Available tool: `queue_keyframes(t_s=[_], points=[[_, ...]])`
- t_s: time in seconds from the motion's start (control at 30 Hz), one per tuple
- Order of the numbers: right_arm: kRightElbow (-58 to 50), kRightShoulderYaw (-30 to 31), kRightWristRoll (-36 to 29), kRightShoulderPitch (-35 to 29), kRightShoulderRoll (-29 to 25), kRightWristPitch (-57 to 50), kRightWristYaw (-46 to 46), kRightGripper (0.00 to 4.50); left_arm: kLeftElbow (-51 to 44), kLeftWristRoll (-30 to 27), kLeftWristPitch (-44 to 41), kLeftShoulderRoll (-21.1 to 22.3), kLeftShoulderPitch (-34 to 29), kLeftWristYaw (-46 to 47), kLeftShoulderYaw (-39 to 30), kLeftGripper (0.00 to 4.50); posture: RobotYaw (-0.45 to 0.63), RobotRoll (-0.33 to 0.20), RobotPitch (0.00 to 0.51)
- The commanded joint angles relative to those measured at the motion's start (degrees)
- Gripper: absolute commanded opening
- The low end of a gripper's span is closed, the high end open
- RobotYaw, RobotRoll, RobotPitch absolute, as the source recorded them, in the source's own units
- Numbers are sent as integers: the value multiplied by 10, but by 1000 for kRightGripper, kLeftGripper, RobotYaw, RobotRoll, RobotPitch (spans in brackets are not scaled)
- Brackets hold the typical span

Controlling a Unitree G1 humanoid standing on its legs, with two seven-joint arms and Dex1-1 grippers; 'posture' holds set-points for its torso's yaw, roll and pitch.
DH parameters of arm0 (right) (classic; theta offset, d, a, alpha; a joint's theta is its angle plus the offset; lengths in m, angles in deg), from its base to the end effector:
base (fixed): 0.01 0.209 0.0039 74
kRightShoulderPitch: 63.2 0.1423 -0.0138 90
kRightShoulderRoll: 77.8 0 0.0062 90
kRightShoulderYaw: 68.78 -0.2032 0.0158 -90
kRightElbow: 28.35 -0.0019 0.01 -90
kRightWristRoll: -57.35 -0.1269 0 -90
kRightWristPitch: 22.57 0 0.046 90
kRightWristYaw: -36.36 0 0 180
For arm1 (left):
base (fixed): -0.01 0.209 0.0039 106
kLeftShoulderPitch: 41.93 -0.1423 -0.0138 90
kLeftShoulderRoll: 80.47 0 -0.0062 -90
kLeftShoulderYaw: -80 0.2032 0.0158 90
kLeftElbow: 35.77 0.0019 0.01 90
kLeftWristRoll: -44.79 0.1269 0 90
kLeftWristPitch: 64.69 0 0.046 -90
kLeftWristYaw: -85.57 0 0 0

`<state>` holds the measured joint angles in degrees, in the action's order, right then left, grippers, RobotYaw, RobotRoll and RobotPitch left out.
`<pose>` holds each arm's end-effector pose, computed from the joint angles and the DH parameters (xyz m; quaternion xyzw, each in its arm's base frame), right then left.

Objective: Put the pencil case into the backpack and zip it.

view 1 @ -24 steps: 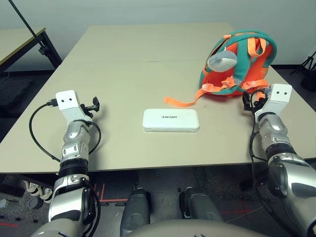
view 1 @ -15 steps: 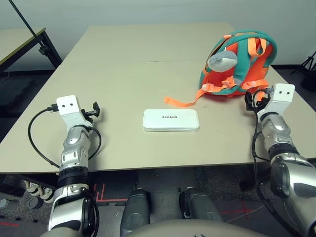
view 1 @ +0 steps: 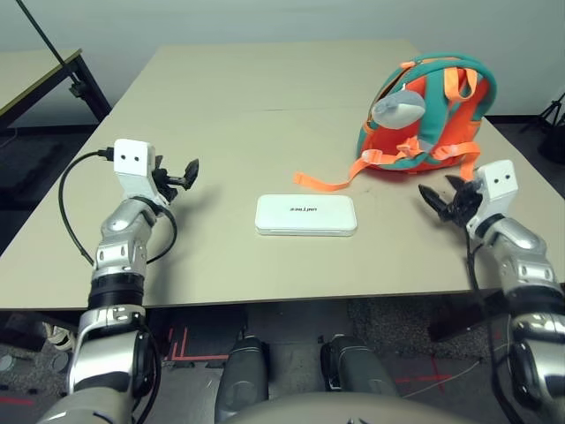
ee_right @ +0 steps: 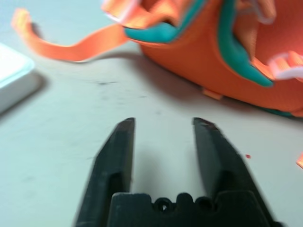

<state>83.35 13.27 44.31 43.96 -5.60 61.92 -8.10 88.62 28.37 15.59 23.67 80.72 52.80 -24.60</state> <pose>0.2457 -0.3050 0.0787 -0.1145 0.0960 0.2542 0.9556 0.2911 0.3013 0.1056 0.0040 0.0374 -0.1175 0.9924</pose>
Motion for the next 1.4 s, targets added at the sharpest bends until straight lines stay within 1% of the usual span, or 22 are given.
queue_keyframes(t_s=[0.03, 0.1, 0.13, 0.2, 0.3, 0.37, 0.5, 0.57, 0.7, 0.87, 1.03, 1.27, 1.4], points=[[-69, 34, 2, 0, -26, -52, -40, 1125, 35, -54, -110, 15, 42, -120, 8, 4500, -176, 0, 9], [-91, 52, 7, 5, -32, -67, -56, 295, 36, -72, -173, 22, 57, -184, 23, 4500, -174, 0, 8], [-96, 61, 10, 10, -36, -71, -66, 20, 38, -79, -203, 25, 65, -211, 30, 4500, -174, 0, 9], [-97, 80, 19, 24, -42, -73, -86, 20, 45, -95, -258, 30, 83, -258, 39, 4500, -167, 0, 7], [-83, 105, 32, 55, -41, -69, -106, 20, 60, -96, -329, 43, 101, -322, 69, 4500, -169, 0, 4], [-68, 119, 41, 75, -36, -62, -115, 20, 78, -101, -371, 48, 115, -353, 76, 4500, -172, 0, 0], [-28, 149, 66, 109, -25, -33, -127, 20, 128, -91, -393, 52, 142, -405, 88, 4500, -166, 0, 0], [-7, 163, 83, 124, -20, -10, -129, 20, 143, -86, -413, 58, 145, -447, 107, 4500, -162, 0, 0], [31, 183, 109, 144, -11, 24, -134, 20, 183, -70, -456, 65, 149, -499, 146, 4500, -162, 0, 0], [58, 197, 132, 154, -5, 52, -136, 20, 222, -49, -455, 58, 152, -511, 167, 4500, -171, 0, 9], [63, 195, 139, 154, 1, 59, -135, 20, 245, -37, -450, 54, 159, -516, 168, 4500, -174, 0, 16], [85, 201, 166, 159, 2, 82, -127, 20, 273, -14, -429, 37, 166, -508, 166, 4500, -179, 0, 13], [99, 208, 186, 168, 7, 99, -119, 20, 288, 1, -409, 29, 171, -481, 161, 4500, -184, 0, 9]])
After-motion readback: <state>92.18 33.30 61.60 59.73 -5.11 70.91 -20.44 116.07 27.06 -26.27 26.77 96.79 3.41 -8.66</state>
